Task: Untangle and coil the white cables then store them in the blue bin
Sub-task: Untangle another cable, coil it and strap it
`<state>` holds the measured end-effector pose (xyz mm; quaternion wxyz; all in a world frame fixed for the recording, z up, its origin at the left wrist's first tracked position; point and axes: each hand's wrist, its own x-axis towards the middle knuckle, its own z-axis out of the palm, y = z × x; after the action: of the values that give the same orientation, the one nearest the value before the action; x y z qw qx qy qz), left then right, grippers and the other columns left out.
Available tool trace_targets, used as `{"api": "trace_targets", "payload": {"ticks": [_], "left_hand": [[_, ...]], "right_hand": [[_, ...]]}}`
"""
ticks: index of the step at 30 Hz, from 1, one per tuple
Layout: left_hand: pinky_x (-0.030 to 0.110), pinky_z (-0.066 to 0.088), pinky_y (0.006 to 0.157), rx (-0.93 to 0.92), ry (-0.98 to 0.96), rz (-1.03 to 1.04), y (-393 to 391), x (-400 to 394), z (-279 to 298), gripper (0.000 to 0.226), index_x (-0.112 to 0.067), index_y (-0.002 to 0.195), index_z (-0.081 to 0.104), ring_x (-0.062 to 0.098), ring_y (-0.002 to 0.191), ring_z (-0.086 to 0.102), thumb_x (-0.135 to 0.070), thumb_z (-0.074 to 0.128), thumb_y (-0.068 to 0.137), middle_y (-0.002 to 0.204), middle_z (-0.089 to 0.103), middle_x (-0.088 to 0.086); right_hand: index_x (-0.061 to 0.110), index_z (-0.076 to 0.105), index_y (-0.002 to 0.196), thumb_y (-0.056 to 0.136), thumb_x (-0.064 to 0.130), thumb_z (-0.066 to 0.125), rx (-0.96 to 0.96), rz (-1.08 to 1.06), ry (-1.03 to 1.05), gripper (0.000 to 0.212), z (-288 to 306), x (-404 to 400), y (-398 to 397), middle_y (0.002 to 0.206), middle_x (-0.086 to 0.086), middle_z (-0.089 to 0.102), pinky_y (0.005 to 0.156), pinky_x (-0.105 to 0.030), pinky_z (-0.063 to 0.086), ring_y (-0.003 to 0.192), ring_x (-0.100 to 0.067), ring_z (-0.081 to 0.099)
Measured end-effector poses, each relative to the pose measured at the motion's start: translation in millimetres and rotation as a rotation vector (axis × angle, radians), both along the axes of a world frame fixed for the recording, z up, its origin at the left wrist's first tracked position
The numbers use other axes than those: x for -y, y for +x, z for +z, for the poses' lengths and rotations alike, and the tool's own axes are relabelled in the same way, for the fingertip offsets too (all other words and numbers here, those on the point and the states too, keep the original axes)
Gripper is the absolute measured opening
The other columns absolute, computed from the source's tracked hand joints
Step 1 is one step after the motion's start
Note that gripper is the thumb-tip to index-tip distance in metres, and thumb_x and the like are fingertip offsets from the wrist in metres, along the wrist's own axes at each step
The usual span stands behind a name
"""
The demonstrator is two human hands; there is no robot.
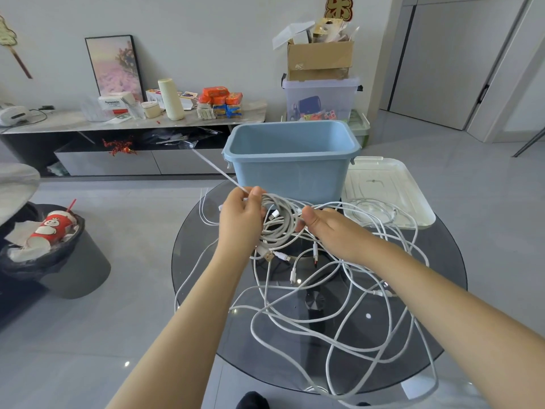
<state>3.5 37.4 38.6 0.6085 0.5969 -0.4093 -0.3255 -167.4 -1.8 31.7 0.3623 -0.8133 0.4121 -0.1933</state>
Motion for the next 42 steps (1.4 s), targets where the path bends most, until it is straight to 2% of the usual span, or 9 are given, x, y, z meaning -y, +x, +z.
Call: {"api": "trace_targets", "payload": {"ticks": [3, 7, 11, 15, 21, 27, 31, 36, 42], "left_hand": [[0.018, 0.032, 0.043, -0.246, 0.025, -0.176, -2, 5, 7, 0.024, -0.012, 0.086, 0.053, 0.007, 0.041, 0.03, -0.022, 0.038, 0.103, 0.056, 0.041, -0.002], [0.018, 0.032, 0.047, -0.204, 0.084, -0.348, -10, 17, 12, 0.024, -0.009, 0.094, 0.054, 0.007, 0.044, 0.032, -0.023, 0.037, 0.103, 0.055, 0.044, -0.005], [0.021, 0.028, 0.05, -0.146, 0.142, -0.424, -14, 33, 29, 0.023, -0.01, 0.097, 0.053, 0.008, 0.045, 0.031, -0.026, 0.038, 0.103, 0.053, 0.045, -0.006], [0.022, 0.034, 0.052, 0.07, 0.145, -0.436, -13, 50, 44, 0.026, -0.013, 0.086, 0.053, 0.009, 0.046, 0.038, -0.026, 0.038, 0.103, 0.059, 0.048, -0.002], [0.021, 0.046, 0.052, 0.122, 0.124, -0.434, -12, 78, 76, 0.029, -0.007, 0.088, 0.058, 0.009, 0.049, 0.054, -0.026, 0.041, 0.102, 0.063, 0.061, 0.003], [0.032, 0.046, 0.081, 0.138, 0.179, -0.366, 11, 114, 117, 0.023, -0.017, 0.097, 0.065, 0.017, 0.091, 0.061, -0.038, 0.056, 0.093, 0.095, 0.066, 0.002], [0.043, 0.049, 0.092, 0.318, 0.114, -0.377, 25, 139, 121, 0.023, -0.017, 0.114, 0.064, 0.023, 0.109, 0.058, -0.022, 0.061, 0.092, 0.114, 0.066, 0.007], [0.018, 0.035, 0.052, 0.833, 0.123, -0.163, 26, 173, 97, 0.016, -0.014, 0.103, 0.069, 0.012, 0.066, 0.05, -0.018, 0.061, 0.09, 0.078, 0.061, 0.0], [0.029, 0.039, 0.064, 0.986, 0.443, -0.119, 38, 206, 46, 0.022, -0.009, 0.084, 0.068, 0.028, 0.081, 0.06, -0.028, 0.057, 0.089, 0.068, 0.056, 0.001]], "right_hand": [[0.044, 0.065, 0.081, 0.088, 0.062, 0.009, 0.05, -0.053, 0.079, 0.06, 6, 11, -3, 0.103, 0.005, 0.067, 0.104, -0.036, 0.033, 0.112, -0.015, 0.051], [0.039, 0.067, 0.108, 0.096, 0.056, 0.016, 0.057, -0.167, -0.038, 0.054, 22, 26, -10, 0.132, 0.005, 0.058, 0.114, -0.043, 0.023, 0.133, -0.018, 0.039], [0.022, 0.063, 0.121, 0.095, 0.051, 0.041, 0.094, -0.111, 0.051, 0.045, 51, 32, -10, 0.117, 0.012, 0.061, 0.098, -0.025, 0.037, 0.114, -0.007, 0.053], [0.022, 0.068, 0.106, 0.092, 0.041, 0.054, 0.092, -0.059, -0.001, 0.028, 68, 46, -14, 0.076, 0.01, 0.061, 0.064, -0.017, 0.038, 0.064, 0.002, 0.053], [0.003, 0.066, 0.107, 0.088, 0.02, 0.064, 0.177, -0.042, 0.049, 0.025, 89, 77, -4, 0.082, -0.005, 0.063, 0.059, -0.016, 0.049, 0.068, -0.012, 0.056], [-0.001, 0.065, 0.107, 0.089, 0.012, 0.062, 0.312, -0.146, 0.022, 0.022, 127, 112, 9, 0.079, -0.006, 0.064, 0.067, -0.023, 0.054, 0.066, -0.013, 0.059], [0.003, 0.063, 0.108, 0.091, 0.012, 0.061, 0.327, -0.274, -0.014, 0.019, 139, 142, 19, 0.09, -0.011, 0.064, 0.064, -0.021, 0.056, 0.068, -0.016, 0.06], [-0.002, 0.066, 0.098, 0.087, 0.007, 0.063, 0.079, -0.368, -0.088, 0.015, 106, 178, 46, 0.098, -0.022, 0.069, 0.082, -0.046, 0.056, 0.081, -0.033, 0.066], [0.015, 0.062, 0.105, 0.087, 0.02, 0.065, -0.121, -0.361, -0.155, 0.019, 59, 196, 60, 0.107, -0.008, 0.068, 0.078, -0.031, 0.048, 0.093, -0.026, 0.063]]}}
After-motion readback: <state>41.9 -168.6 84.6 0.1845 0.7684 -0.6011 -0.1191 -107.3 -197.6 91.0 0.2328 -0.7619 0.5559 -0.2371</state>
